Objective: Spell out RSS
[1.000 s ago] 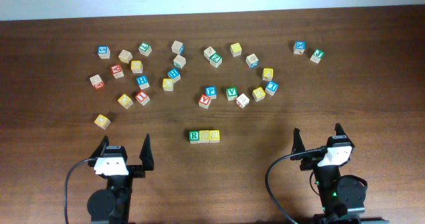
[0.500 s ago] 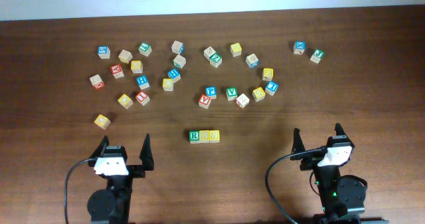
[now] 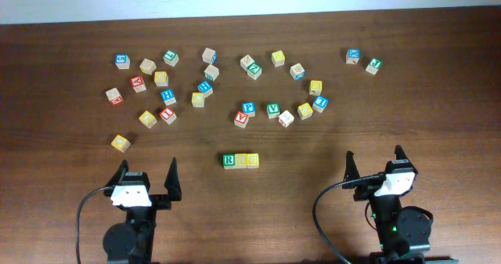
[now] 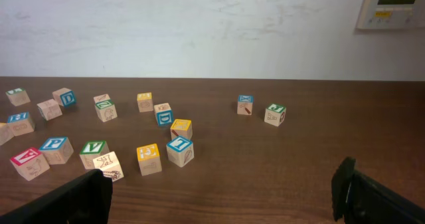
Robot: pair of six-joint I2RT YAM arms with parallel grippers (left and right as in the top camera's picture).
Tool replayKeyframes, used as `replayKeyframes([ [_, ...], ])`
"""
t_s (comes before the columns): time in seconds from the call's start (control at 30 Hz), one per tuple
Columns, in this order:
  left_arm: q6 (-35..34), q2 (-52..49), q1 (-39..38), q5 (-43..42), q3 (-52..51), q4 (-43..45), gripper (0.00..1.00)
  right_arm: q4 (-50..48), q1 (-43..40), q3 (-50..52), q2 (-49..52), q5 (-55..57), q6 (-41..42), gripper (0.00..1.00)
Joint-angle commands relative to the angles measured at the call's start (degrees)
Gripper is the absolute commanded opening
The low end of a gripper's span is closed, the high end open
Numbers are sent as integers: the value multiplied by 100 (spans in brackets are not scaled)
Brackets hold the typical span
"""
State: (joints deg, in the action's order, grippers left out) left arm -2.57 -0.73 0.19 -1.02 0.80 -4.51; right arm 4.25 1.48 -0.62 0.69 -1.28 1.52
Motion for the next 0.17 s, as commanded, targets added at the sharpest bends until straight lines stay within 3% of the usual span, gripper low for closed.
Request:
replayKeyframes([
  [0.0,111,39,37,42,-33,-24,99,39,-37,31,-48,111,28,98],
  [0.13,111,39,37,42,-33,-24,99,39,-37,31,-48,111,28,98],
])
